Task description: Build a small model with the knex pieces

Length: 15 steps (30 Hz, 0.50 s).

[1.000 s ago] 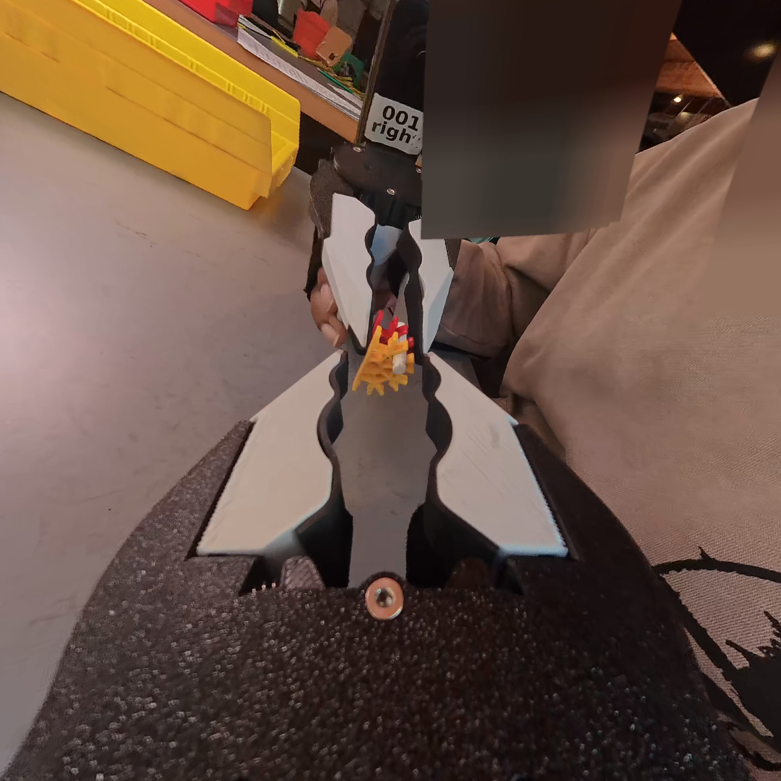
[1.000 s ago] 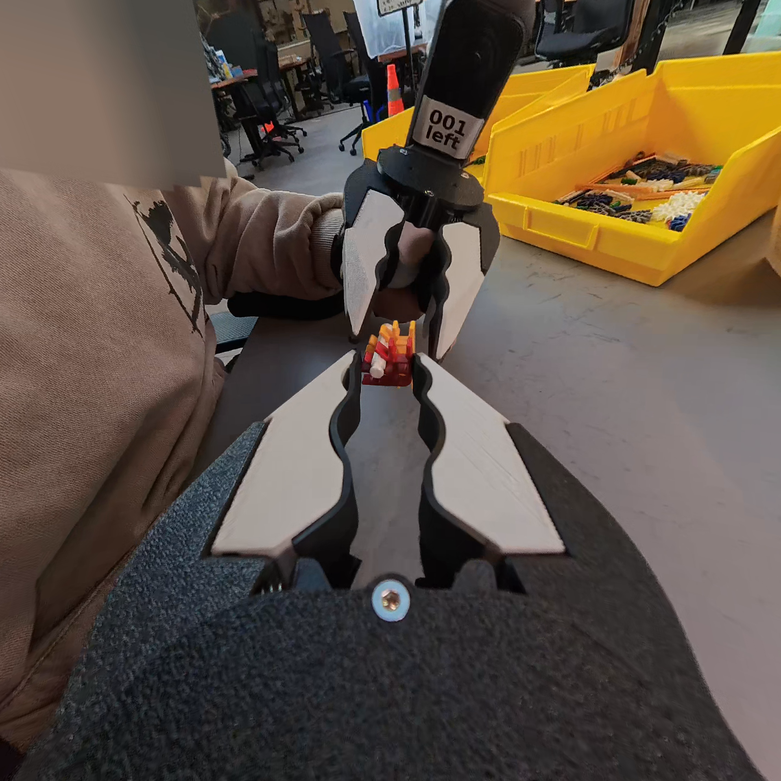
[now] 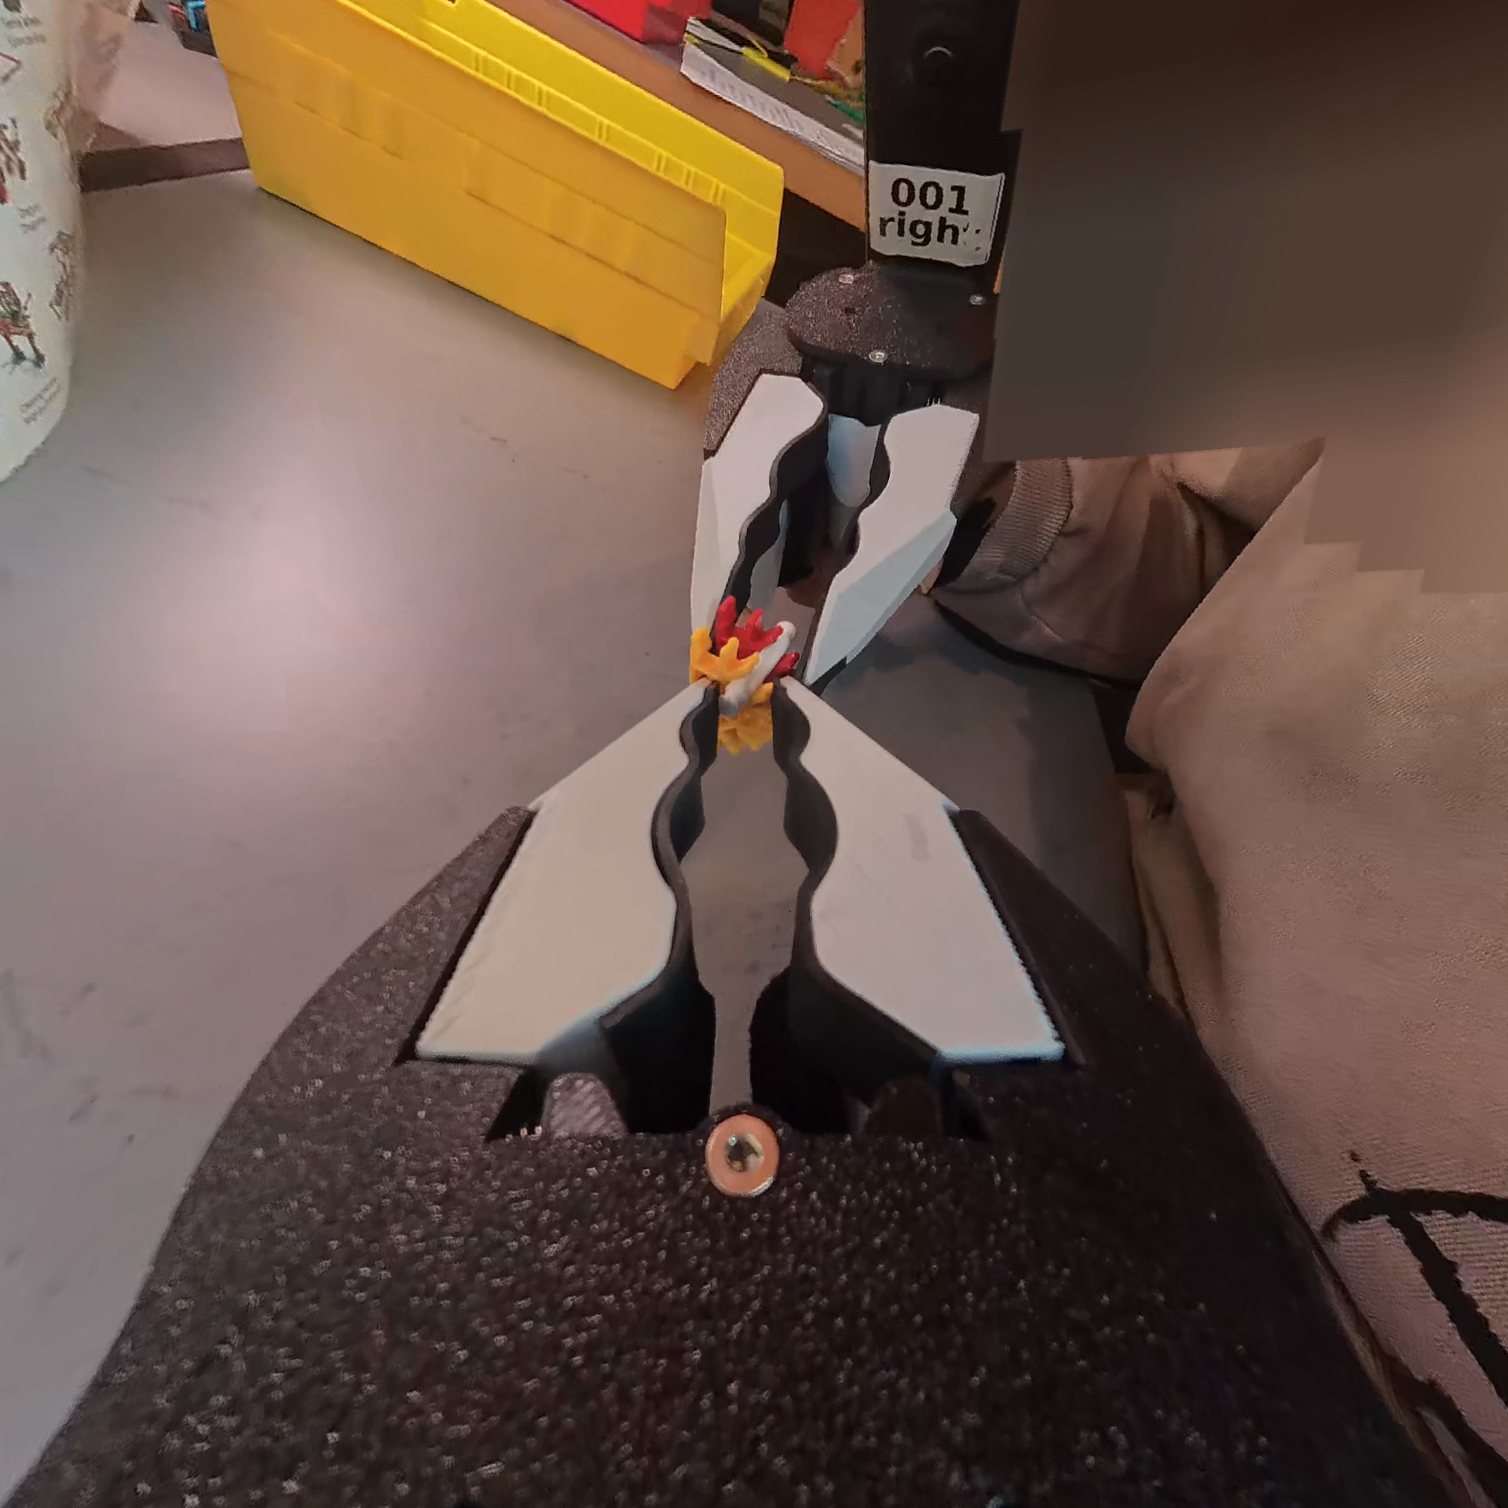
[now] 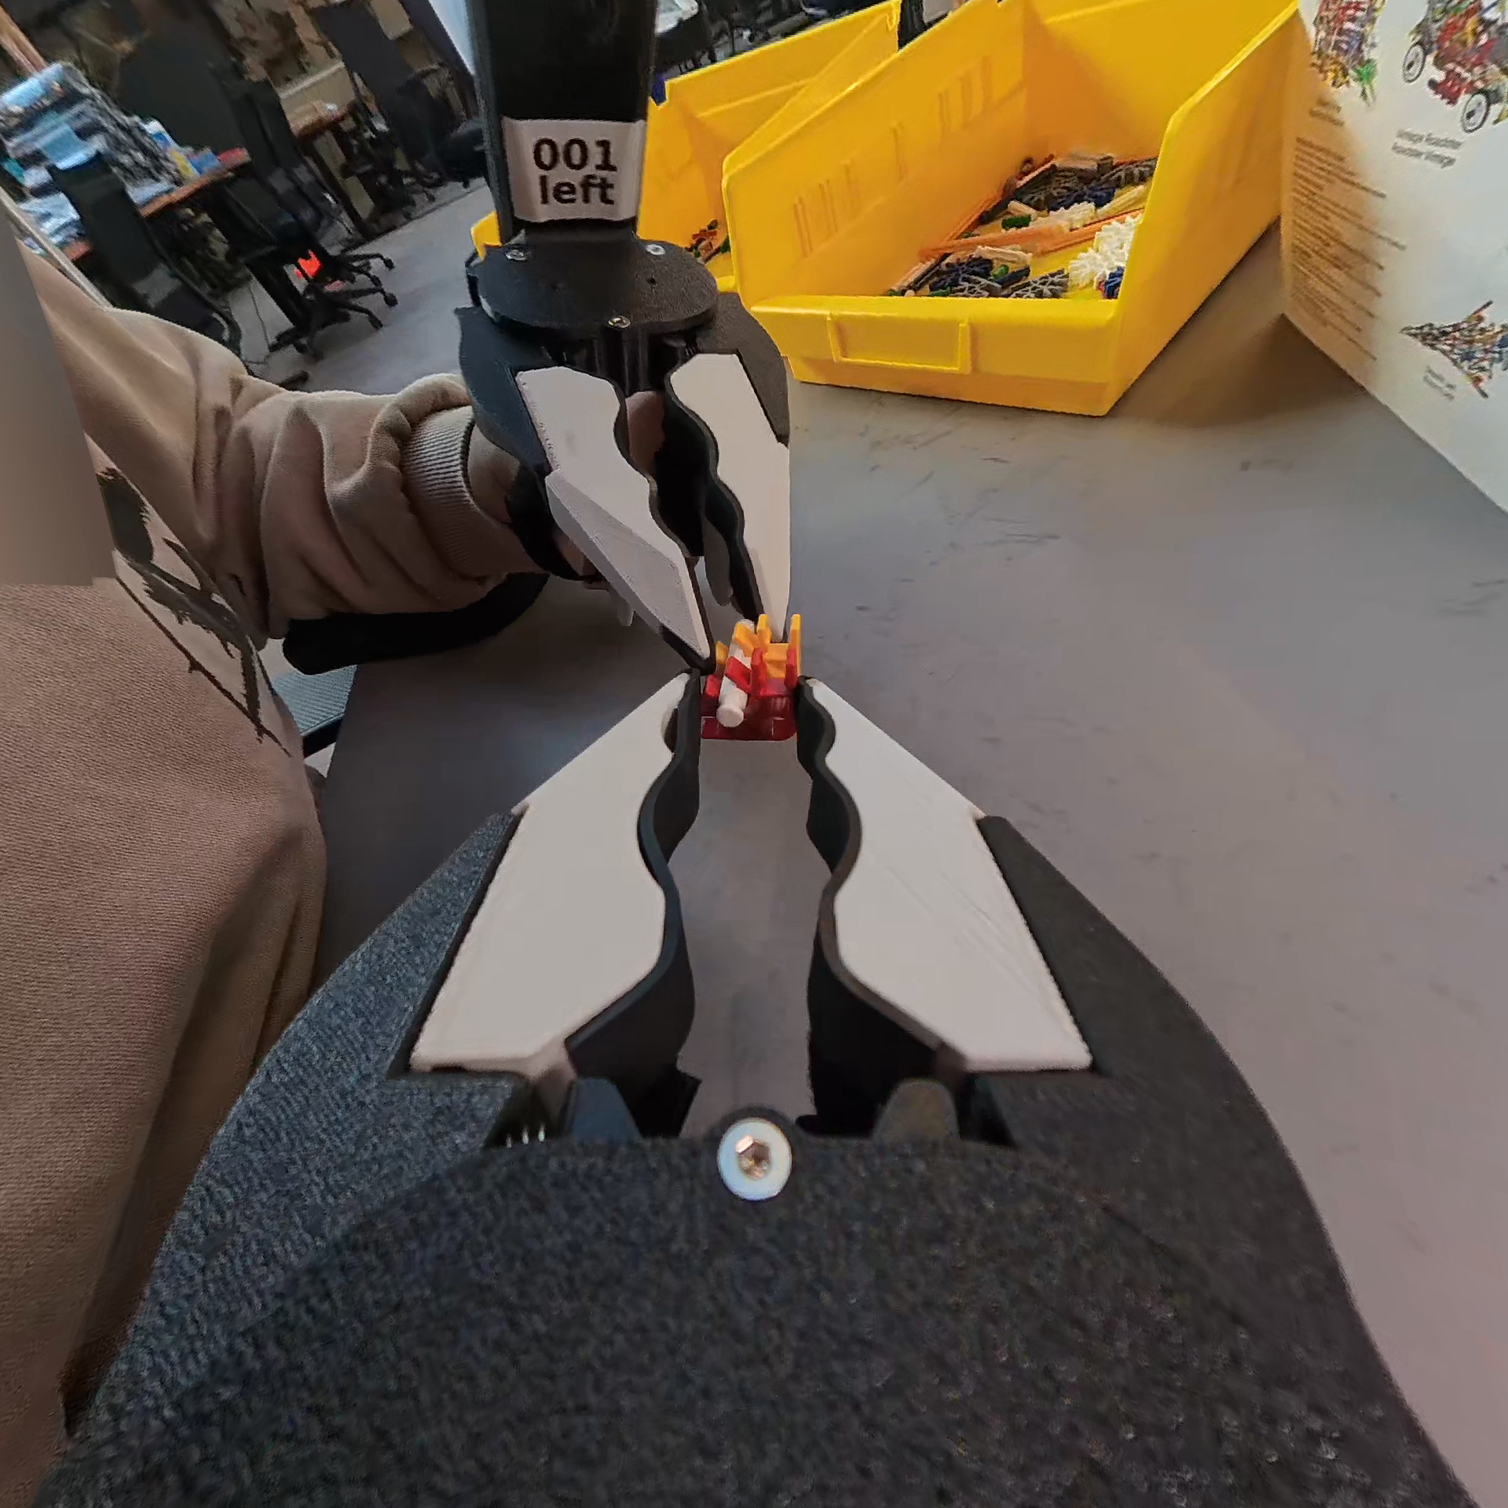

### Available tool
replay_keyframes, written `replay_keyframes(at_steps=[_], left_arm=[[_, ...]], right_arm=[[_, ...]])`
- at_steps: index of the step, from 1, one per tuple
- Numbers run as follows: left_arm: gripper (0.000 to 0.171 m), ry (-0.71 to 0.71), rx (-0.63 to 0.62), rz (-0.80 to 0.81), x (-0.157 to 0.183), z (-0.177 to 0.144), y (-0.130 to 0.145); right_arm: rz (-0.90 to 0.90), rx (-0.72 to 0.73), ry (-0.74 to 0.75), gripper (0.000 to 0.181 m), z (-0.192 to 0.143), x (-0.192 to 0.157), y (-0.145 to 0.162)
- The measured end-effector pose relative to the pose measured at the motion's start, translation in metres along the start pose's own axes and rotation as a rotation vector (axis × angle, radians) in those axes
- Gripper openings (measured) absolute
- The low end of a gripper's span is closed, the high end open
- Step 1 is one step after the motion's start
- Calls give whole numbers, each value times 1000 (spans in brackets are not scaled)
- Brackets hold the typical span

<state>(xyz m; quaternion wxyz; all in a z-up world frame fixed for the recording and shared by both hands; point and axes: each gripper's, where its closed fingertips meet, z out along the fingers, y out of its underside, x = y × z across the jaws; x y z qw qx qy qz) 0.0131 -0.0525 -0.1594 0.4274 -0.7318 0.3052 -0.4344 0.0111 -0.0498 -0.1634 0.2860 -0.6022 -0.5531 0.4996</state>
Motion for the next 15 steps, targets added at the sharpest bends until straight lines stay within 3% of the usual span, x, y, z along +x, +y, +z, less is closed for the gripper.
replay_keyframes(at_steps=[4, 8, 11, 15], left_arm=[[14, 103, 48, -137, 3, -1, -3], [11, 143, 66, -80, 14, -2, -6], [10, 187, 113, -36, 26, -6, -16], [8, 225, 176, 19, 43, -8, -28]], right_arm=[[-57, 42, -23, 21, -3, -2, -6], [-178, 94, -14, 21, -8, -10, -15], [-21, 192, -228, 36, -19, -32, -31], [151, 264, -408, 20, -32, -39, -38]])
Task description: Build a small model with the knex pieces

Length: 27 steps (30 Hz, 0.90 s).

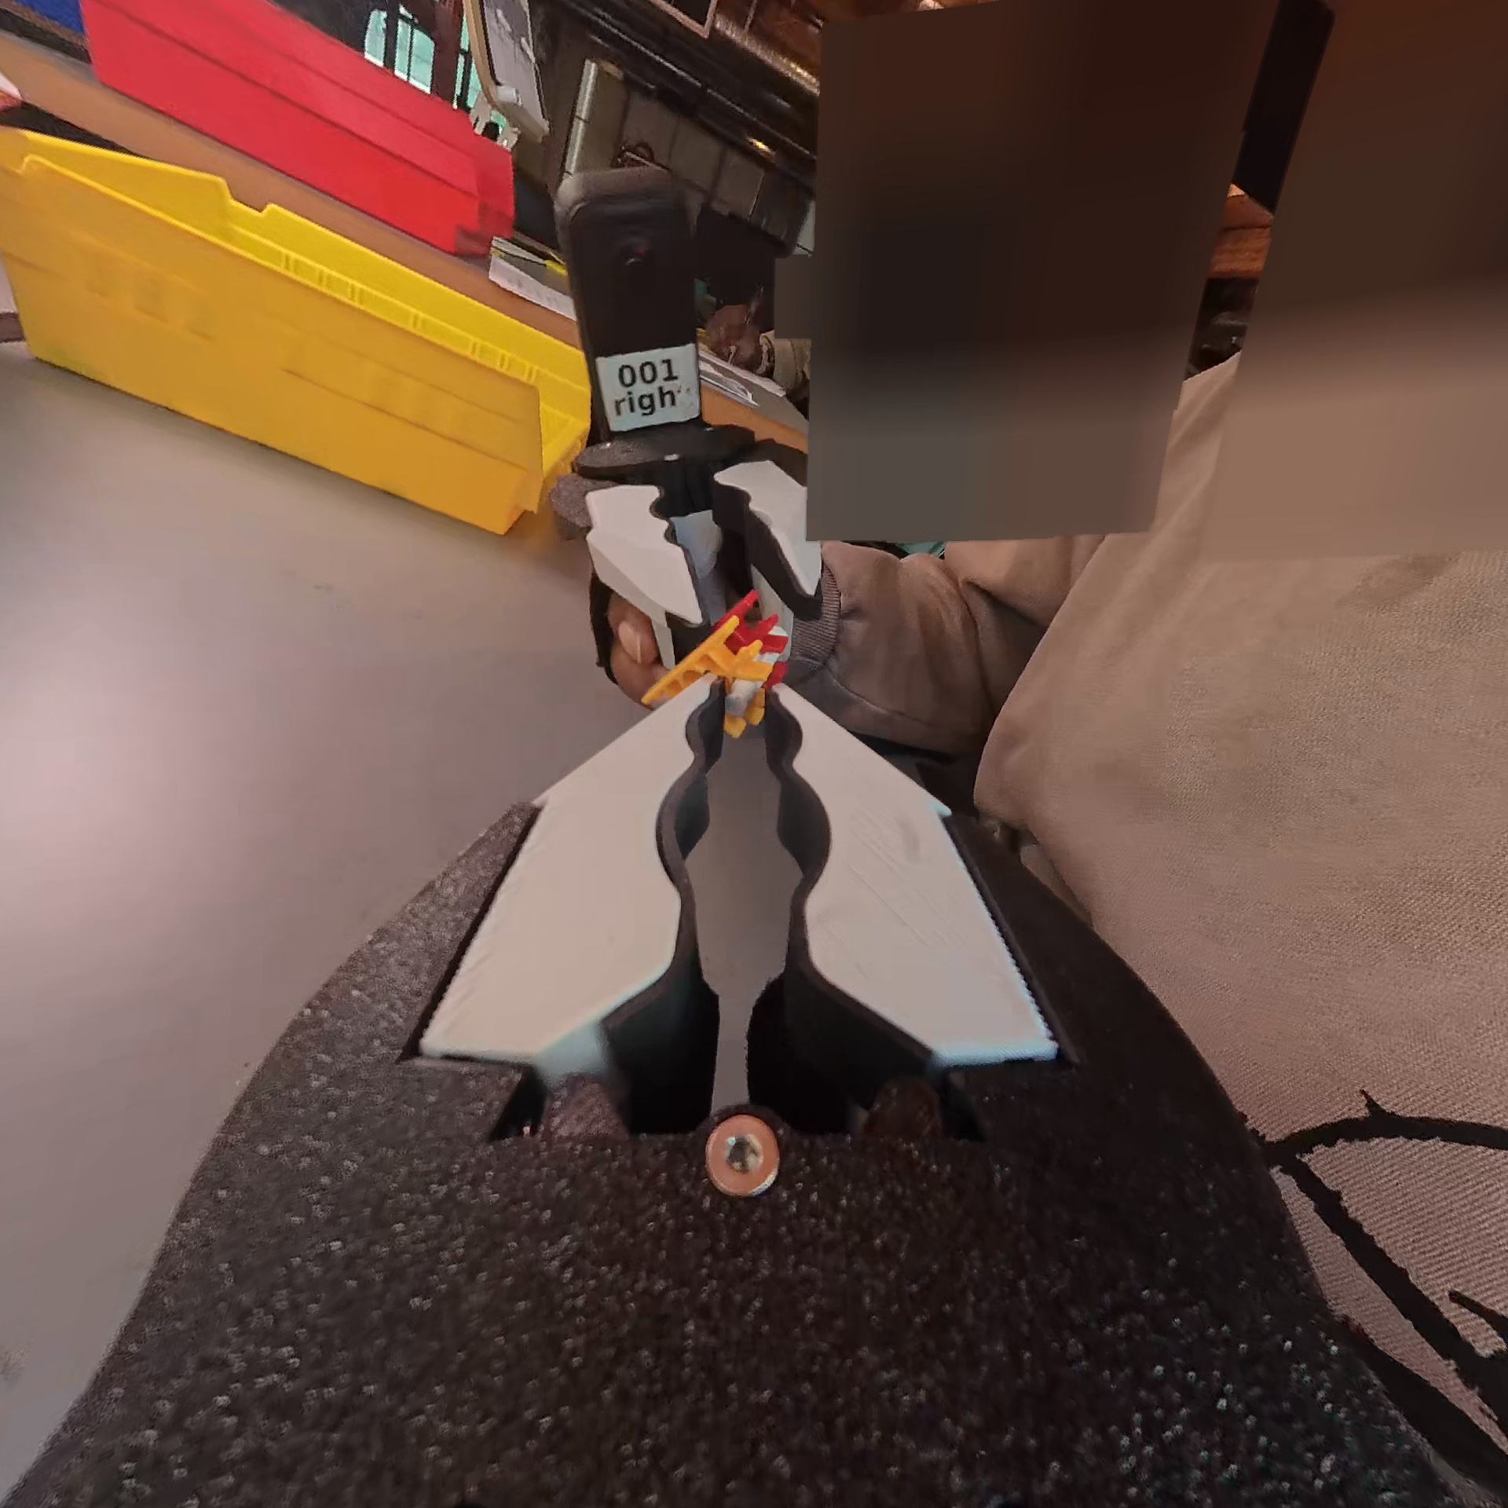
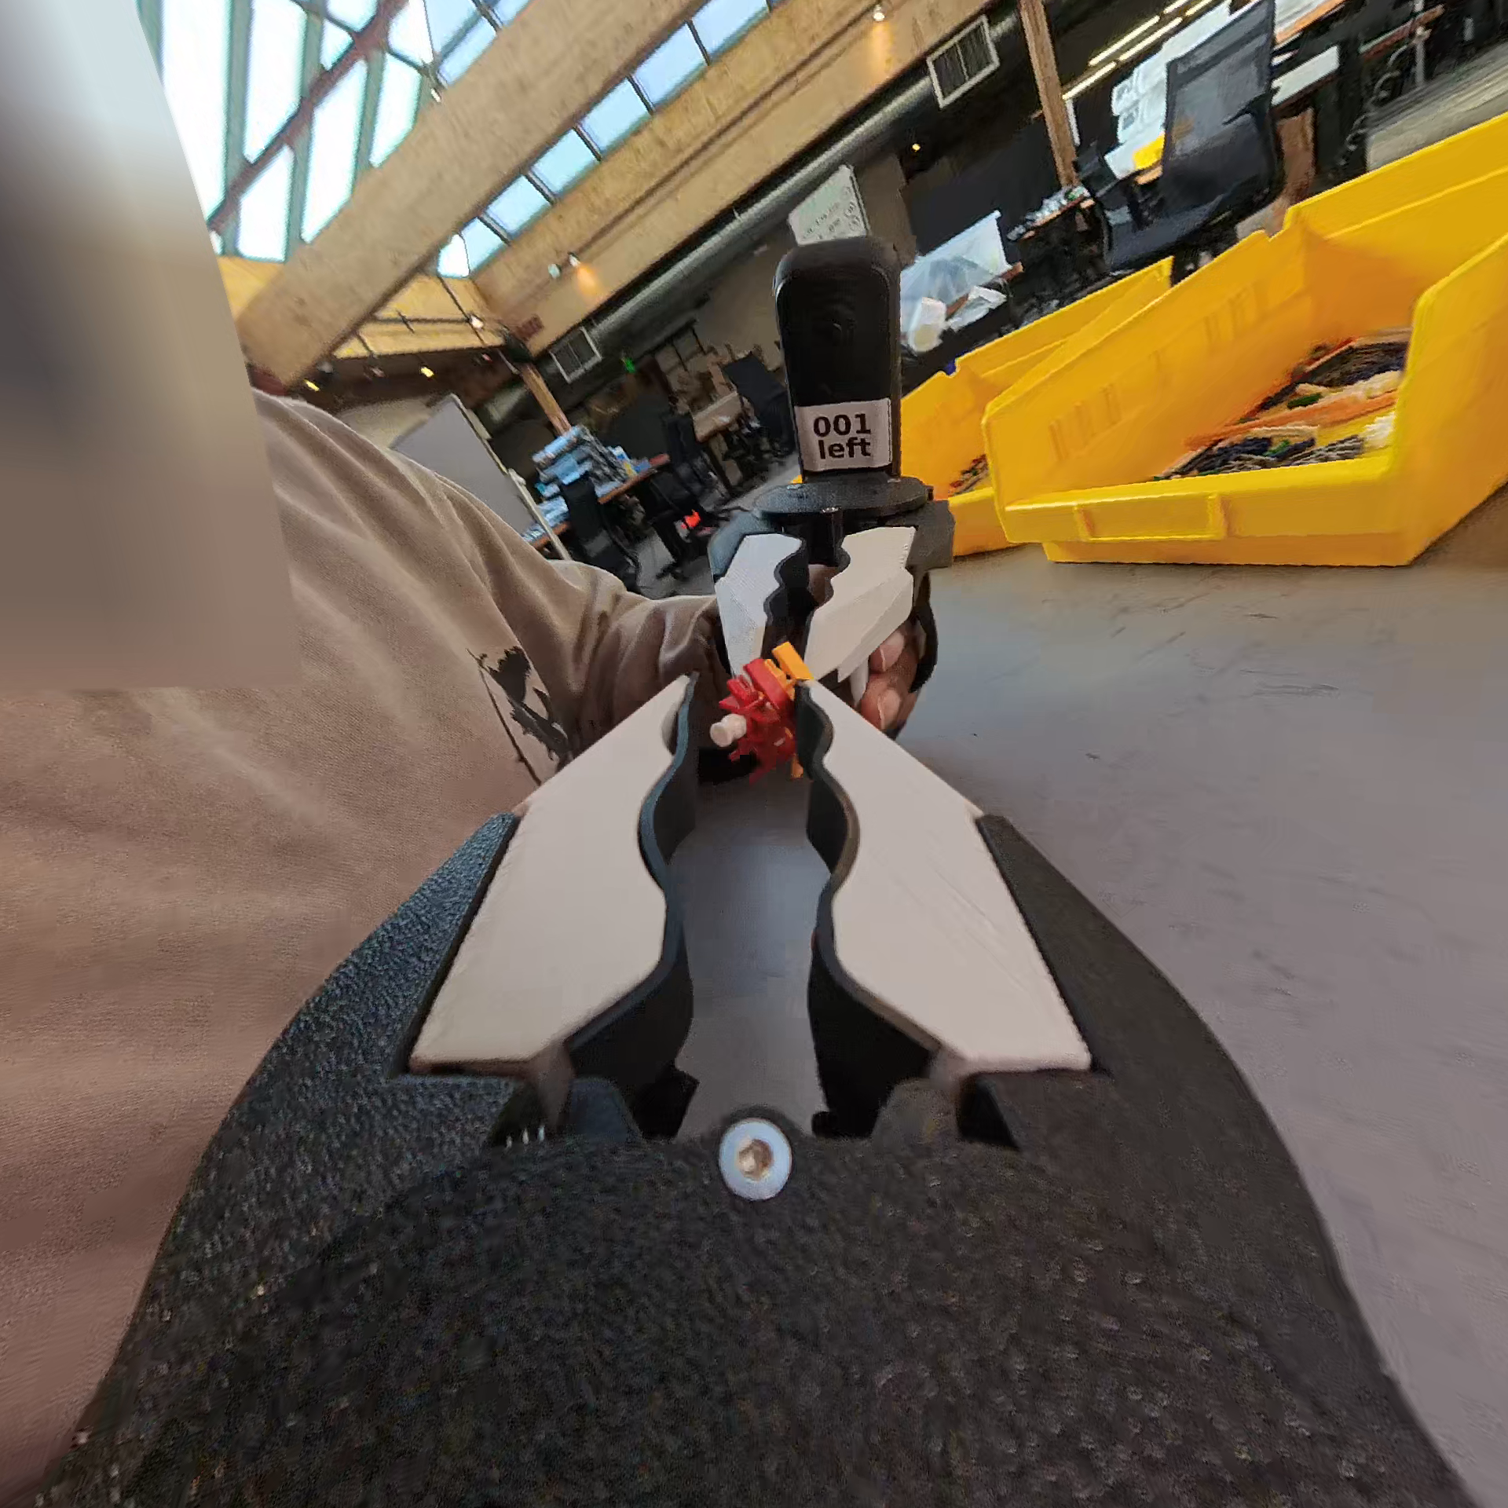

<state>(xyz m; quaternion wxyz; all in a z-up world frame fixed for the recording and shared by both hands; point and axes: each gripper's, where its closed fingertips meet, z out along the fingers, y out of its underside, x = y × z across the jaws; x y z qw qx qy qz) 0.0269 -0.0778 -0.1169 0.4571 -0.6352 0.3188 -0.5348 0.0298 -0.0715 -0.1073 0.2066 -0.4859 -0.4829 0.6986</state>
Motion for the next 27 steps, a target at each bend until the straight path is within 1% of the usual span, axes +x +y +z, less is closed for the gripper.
replay_keyframes(at_steps=[1, 2, 3, 5, 10, 14, 17, 19, 26, 27], left_arm=[[5, 2, 3, 22, 3, 0, -2], [5, 11, 10, 35, 7, 0, -3], [5, 22, 20, 40, 10, 0, -6], [5, 35, 28, 53, 15, 0, -9], [5, 88, 33, 80, 29, 4, -10], [4, 122, 50, 89, 37, 7, -12], [4, 182, 68, 78, 47, 8, -13], [4, 202, 86, 63, 49, 9, -15], [4, 288, 135, 9, 62, 14, -19], [4, 288, 138, 7, 62, 15, -20]], right_arm=[[45, 17, -31, 17, -1, -2, -3], [69, 25, -58, 16, -1, -4, -4], [70, 31, -76, 15, -2, -6, -5], [41, 24, -62, 17, -3, -6, -4], [4, -6, -144, 19, -4, -23, 0], [34, -5, -207, 19, -4, -33, 1], [79, -20, -286, 18, -3, -42, 5], [98, 6, -320, 17, -4, -46, 3], [152, -19, -478, 13, -5, -63, 12], [152, -5, -496, 5, -5, -64, 11]])
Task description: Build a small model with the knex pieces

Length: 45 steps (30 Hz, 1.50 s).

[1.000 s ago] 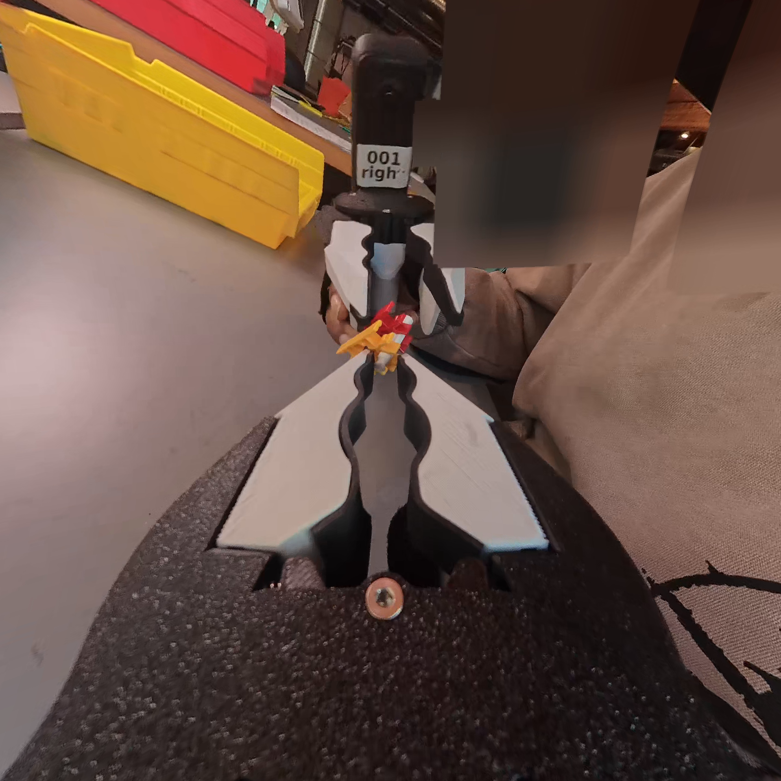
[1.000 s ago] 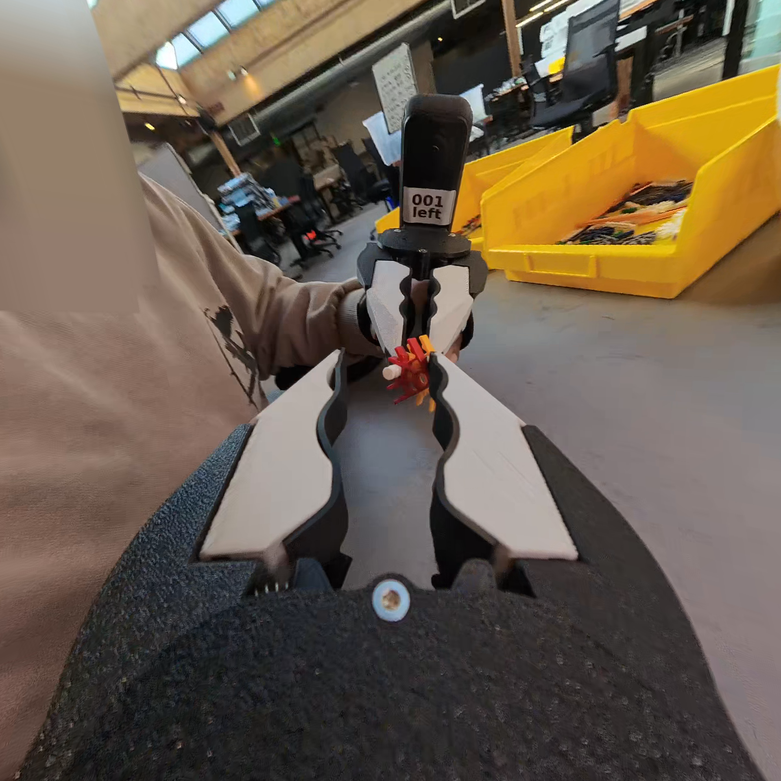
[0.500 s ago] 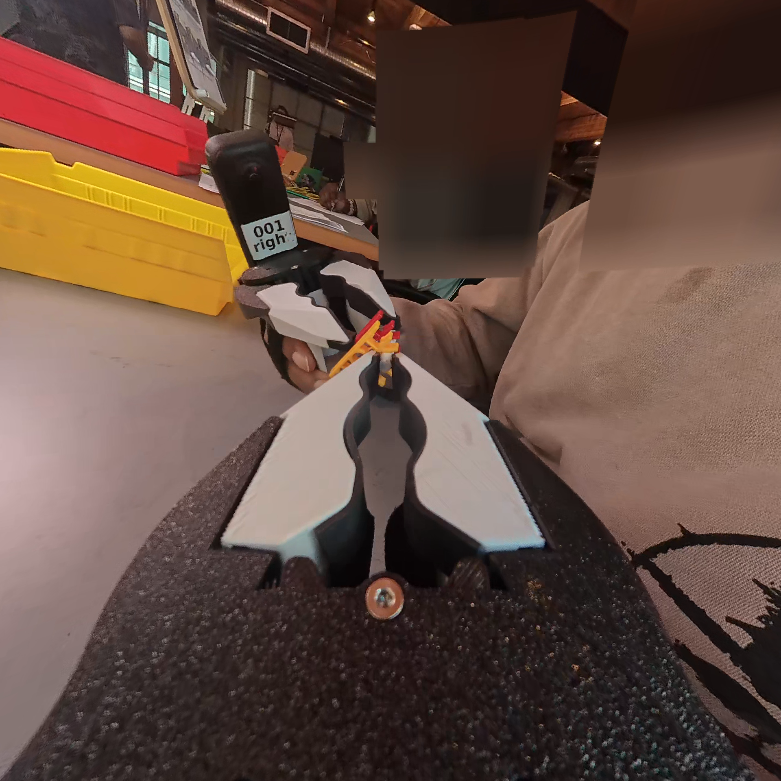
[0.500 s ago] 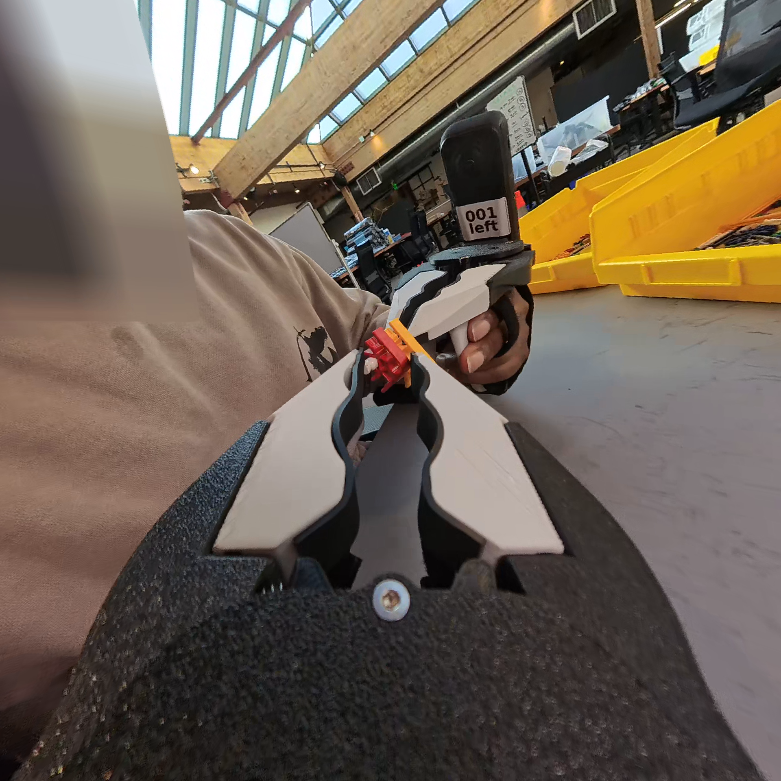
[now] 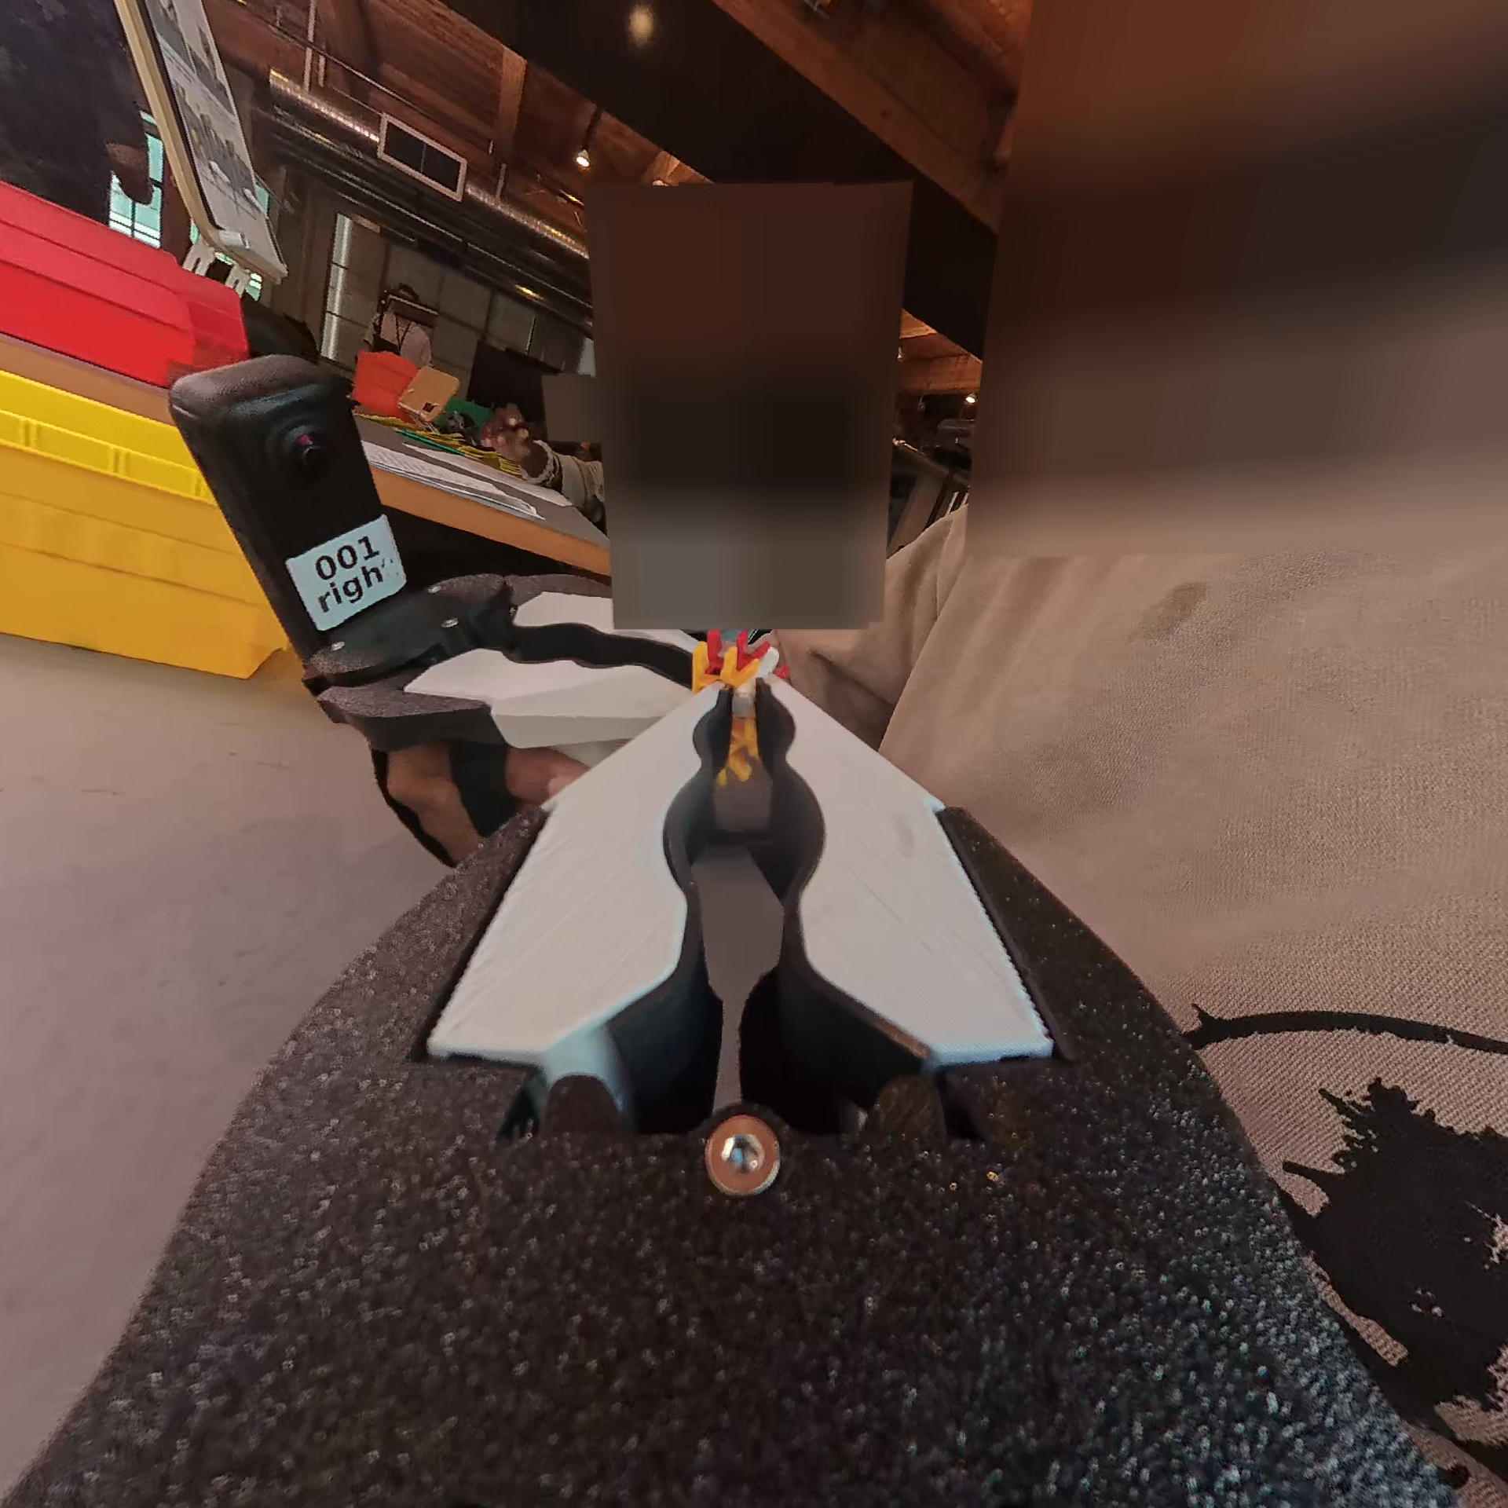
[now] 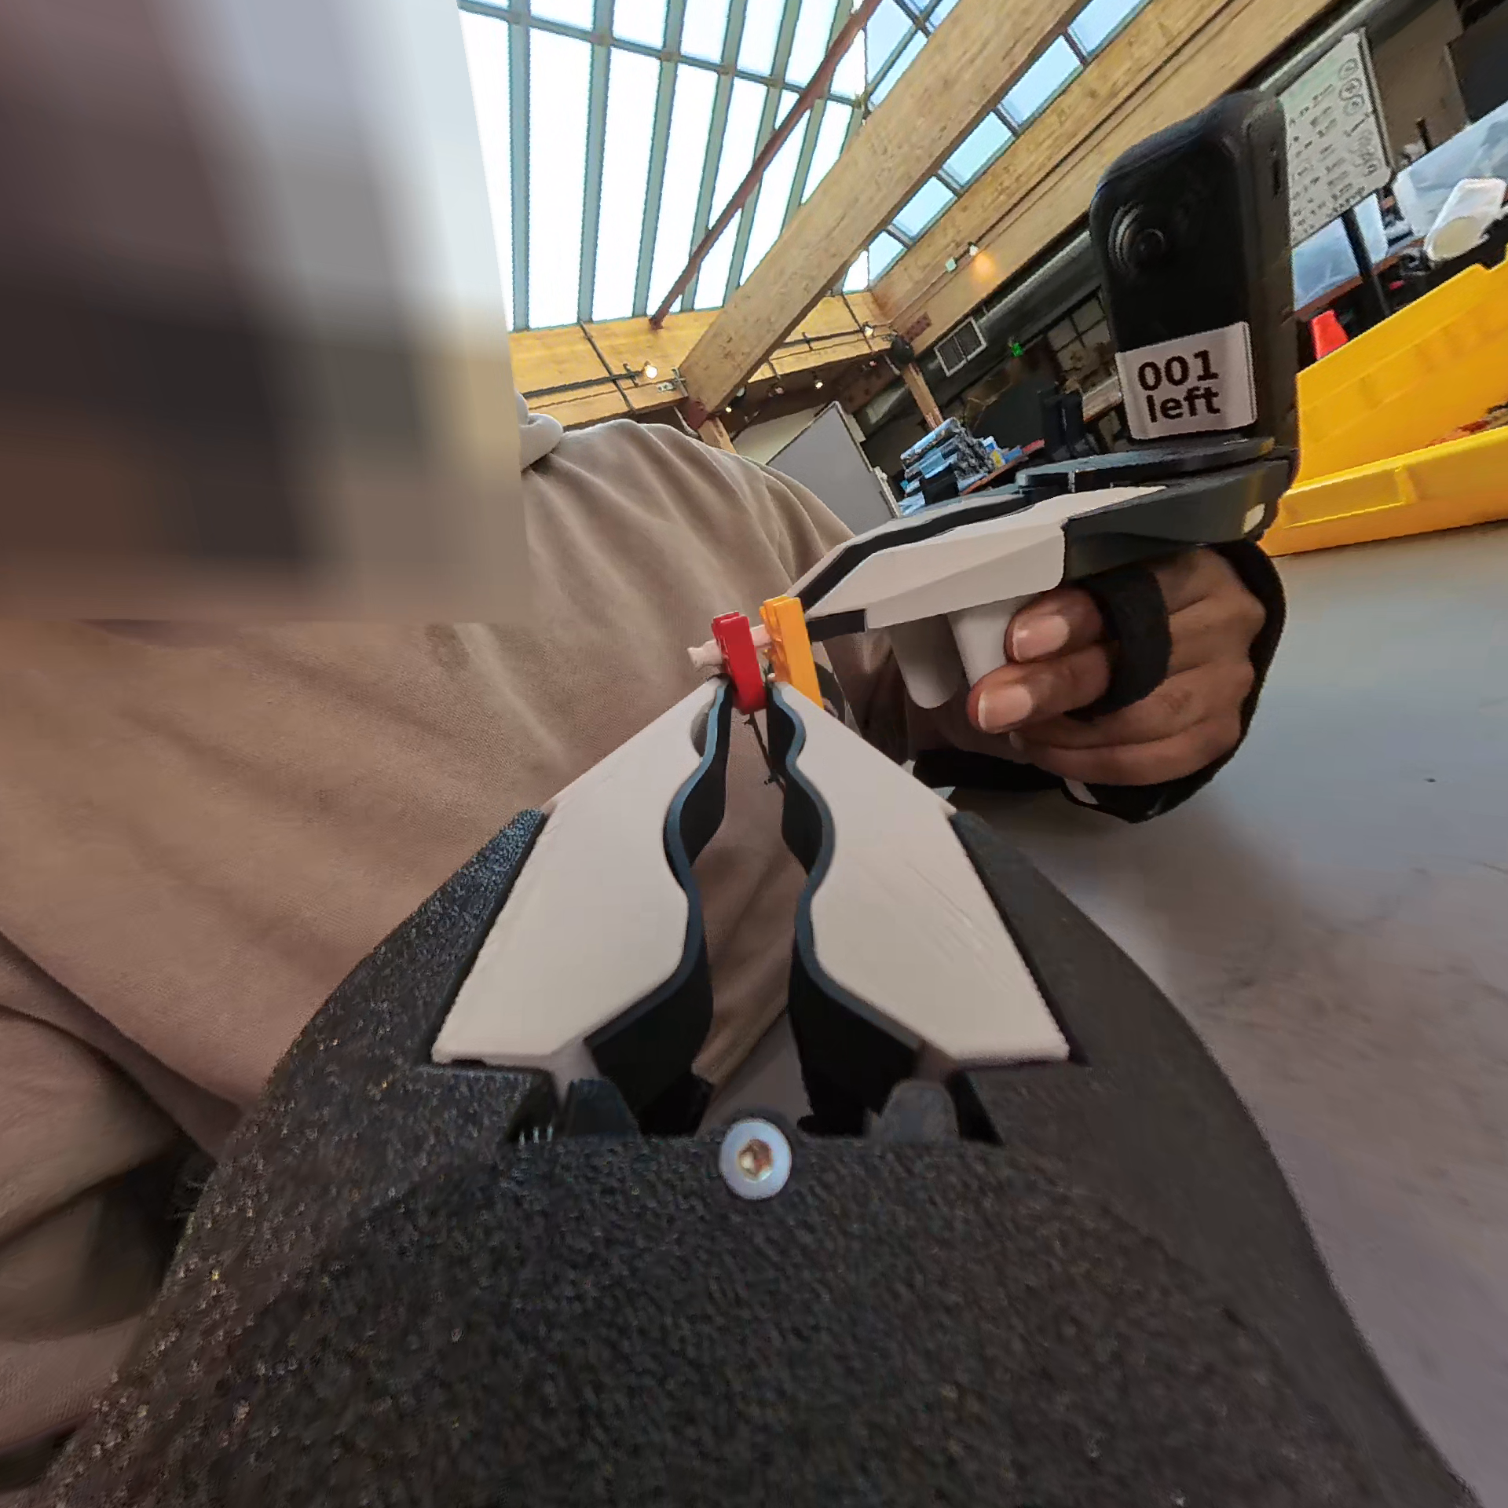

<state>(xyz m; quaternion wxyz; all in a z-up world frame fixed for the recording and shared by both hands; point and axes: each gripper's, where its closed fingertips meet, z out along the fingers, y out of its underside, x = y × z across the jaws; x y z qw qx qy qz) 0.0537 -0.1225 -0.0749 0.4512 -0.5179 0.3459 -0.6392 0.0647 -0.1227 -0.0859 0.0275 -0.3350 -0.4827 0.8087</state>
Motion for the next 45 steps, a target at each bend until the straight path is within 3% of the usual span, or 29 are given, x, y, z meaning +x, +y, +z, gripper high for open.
replay_keyframes(at_steps=[8, 13, 23, 26, 28, 32, 36, 40, 45], left_arm=[[3, -17, 36, -15, -3, -1, -7], [0, -55, 48, 20, -6, -4, -12], [0, -164, 97, 17, -27, -19, -22], [24, -210, 118, -19, -37, -28, -24], [29, -233, 120, -38, -43, -34, -23], [29, -225, 60, -115, -49, -36, -12], [29, -159, -41, -168, -43, -26, 8], [15, -107, -58, -151, -34, -23, 9], [15, -138, -48, -118, -36, -21, 6]], right_arm=[[-18, 17, -30, 10, 11, -2, 3], [-48, 76, -55, 2, 24, -3, -3], [-117, 92, 118, 3, 1, 13, -16], [-167, 79, 225, 2, -11, 22, -20], [-208, 75, 294, 3, -17, 27, -25], [-312, 2, 403, 3, -18, 33, -24], [-453, -214, 534, 3, -13, 43, -4], [-474, -233, 538, 3, -11, 39, -4], [-409, -139, 484, 3, -8, 35, -10]])
